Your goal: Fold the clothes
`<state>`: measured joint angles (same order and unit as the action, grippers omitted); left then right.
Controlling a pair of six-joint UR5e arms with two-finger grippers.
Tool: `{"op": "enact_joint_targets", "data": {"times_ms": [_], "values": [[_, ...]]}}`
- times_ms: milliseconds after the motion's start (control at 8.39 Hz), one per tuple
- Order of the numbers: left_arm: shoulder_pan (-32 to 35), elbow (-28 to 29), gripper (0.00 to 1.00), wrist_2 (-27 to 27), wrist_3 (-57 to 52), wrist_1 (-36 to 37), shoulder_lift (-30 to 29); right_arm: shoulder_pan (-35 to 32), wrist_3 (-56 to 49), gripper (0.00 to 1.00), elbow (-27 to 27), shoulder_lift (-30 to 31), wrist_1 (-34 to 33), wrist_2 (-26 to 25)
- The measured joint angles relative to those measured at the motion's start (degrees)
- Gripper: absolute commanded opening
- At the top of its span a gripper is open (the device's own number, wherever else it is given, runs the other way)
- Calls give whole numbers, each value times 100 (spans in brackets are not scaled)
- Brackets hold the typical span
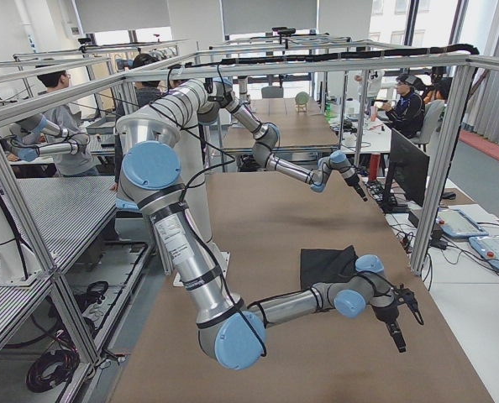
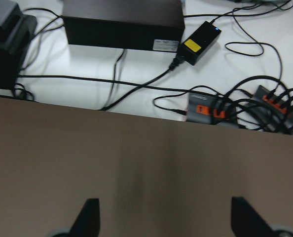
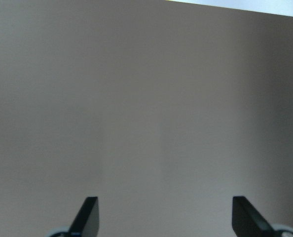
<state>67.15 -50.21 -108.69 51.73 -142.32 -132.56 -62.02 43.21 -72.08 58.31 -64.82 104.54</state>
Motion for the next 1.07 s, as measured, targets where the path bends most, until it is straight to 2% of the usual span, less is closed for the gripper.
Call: {"op": "enact_joint_targets", "data": {"times_ms": [358, 596, 834, 1073], "values": [[1052, -405, 94, -558, -2707, 209, 1173, -819, -2052, 95, 11, 814, 490, 15], [1544, -461, 94, -652, -4037, 220, 1783, -1449, -3605, 95, 16, 1463, 1014, 194], [1834, -602, 94, -625, -4714, 221, 2158, -1993, -4680, 95, 27, 1897, 1253, 648], [1909, -794, 94, -532, -4871, 249, 2291, -2203, -5022, 95, -38, 2121, 1314, 893]]}}
